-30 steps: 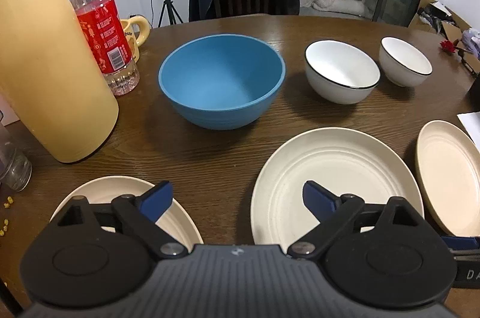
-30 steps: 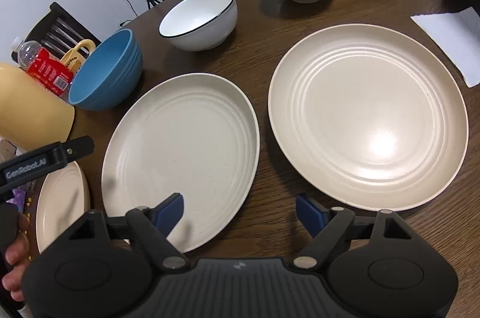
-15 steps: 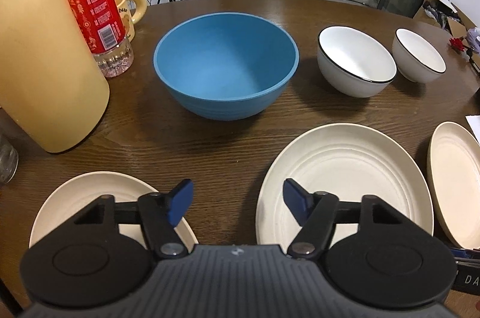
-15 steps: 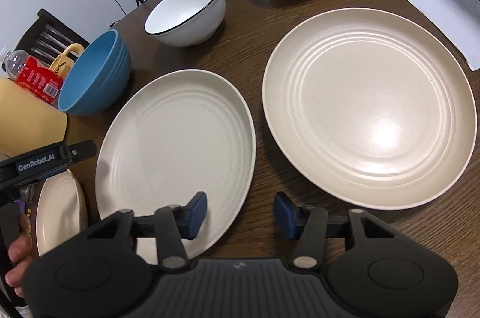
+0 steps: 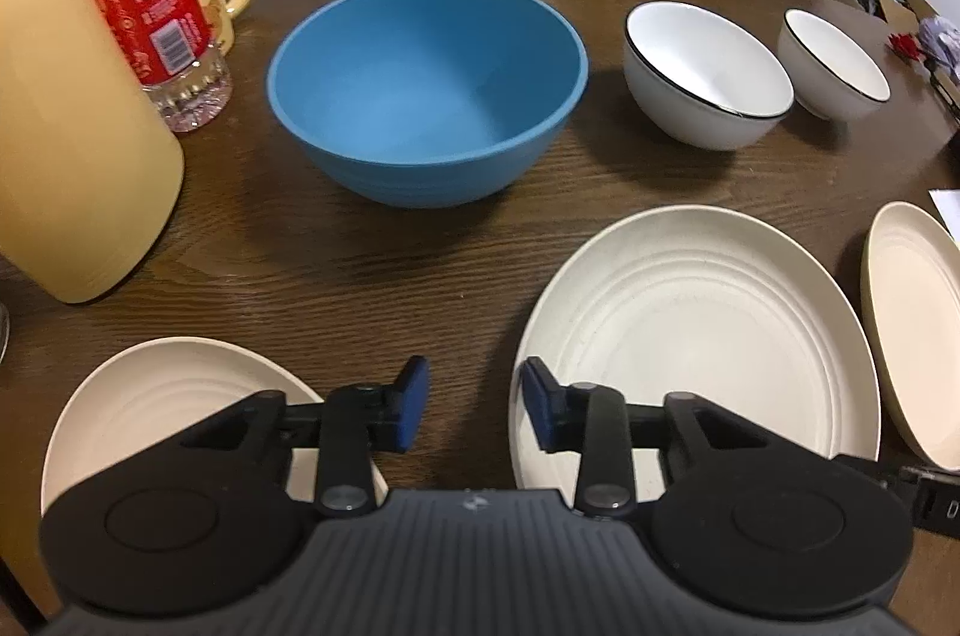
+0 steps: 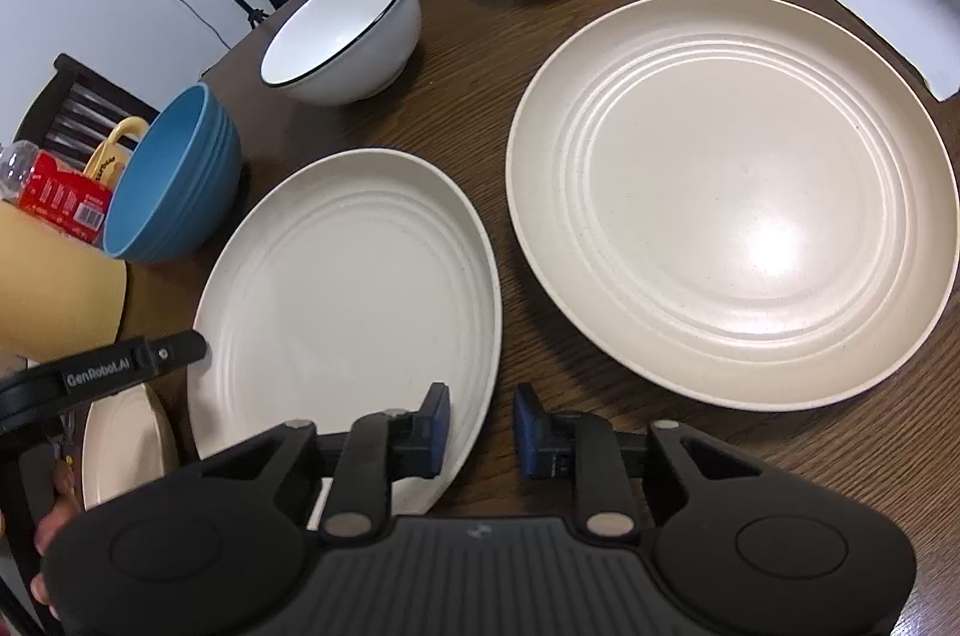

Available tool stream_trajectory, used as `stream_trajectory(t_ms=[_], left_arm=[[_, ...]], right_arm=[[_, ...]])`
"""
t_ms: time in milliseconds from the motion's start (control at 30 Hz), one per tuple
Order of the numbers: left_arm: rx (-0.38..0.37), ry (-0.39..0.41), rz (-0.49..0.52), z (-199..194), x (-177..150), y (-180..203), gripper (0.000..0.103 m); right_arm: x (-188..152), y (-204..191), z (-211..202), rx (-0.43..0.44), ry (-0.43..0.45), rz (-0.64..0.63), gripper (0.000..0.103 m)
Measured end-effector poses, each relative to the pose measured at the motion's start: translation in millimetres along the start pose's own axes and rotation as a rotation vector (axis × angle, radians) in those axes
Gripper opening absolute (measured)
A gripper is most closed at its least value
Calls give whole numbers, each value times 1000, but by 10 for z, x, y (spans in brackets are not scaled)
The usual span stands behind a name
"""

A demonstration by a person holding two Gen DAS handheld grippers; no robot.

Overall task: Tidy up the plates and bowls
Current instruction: 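Close the left gripper on the plate rim while the right gripper also closes on it, then lift the cream plate with both grippers and carry it toward the plate near the thermos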

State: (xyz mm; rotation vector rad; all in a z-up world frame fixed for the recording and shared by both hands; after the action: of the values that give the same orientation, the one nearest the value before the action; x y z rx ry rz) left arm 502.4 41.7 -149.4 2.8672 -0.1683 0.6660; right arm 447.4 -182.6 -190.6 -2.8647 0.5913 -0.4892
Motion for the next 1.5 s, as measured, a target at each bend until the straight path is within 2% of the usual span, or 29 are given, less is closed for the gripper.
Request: stream_trajectory(t_ms=[300,533,1033,1500], left_arm=[[-29,-27,28,70,34,19,25],[-41,-46,49,95,50,95,7],[6,-45,99,51,-49,186,7],[33,-20,103,-51,-146,159,7]], right_arm=[[35,-24,34,-9,6,15,8],[41,-64,26,-37,5,-2,8],[99,-168,49,-74,-7,-83,8],[94,-327,48,-87,7,-163,9]])
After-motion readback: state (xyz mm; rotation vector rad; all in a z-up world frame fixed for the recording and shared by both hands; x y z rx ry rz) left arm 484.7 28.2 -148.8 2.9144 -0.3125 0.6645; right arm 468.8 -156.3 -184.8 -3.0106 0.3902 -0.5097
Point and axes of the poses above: each gripper's, at about its wrist camera, not at the fingertips, and z roughly the way its jaws point, y to its right, x to its top, the point moved 1 cm from there along z, roughly the way its jaws point, and after that the axes turned 10 degrees about -x, right-handed, at the moved point
